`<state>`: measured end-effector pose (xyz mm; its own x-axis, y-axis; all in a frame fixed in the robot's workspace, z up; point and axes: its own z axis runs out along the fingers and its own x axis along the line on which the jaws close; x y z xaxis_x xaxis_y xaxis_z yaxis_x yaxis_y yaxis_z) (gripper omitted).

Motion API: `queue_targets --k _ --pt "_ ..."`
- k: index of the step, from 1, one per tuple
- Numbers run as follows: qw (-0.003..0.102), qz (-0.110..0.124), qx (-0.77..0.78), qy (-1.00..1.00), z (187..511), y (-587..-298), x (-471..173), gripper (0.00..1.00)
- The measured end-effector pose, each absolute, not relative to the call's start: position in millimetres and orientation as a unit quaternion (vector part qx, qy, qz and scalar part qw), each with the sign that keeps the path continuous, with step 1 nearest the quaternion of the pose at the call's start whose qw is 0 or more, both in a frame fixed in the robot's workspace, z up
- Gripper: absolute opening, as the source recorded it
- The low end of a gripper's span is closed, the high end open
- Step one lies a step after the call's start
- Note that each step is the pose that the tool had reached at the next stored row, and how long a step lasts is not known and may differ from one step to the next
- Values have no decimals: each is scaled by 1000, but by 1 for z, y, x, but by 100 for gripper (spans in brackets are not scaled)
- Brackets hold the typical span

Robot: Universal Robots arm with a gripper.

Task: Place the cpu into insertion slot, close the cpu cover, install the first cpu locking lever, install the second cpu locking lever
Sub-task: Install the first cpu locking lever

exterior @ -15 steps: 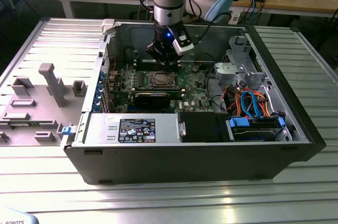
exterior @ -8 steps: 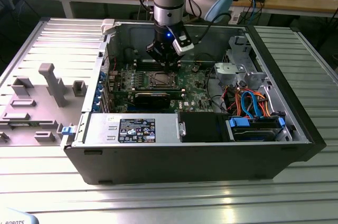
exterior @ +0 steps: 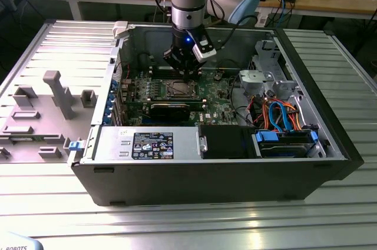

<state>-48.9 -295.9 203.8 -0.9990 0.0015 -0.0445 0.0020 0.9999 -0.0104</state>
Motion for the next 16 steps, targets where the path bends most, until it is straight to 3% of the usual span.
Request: queue_targets --k 16 --pt "22 9 1 1000 206 -296 -48 11"
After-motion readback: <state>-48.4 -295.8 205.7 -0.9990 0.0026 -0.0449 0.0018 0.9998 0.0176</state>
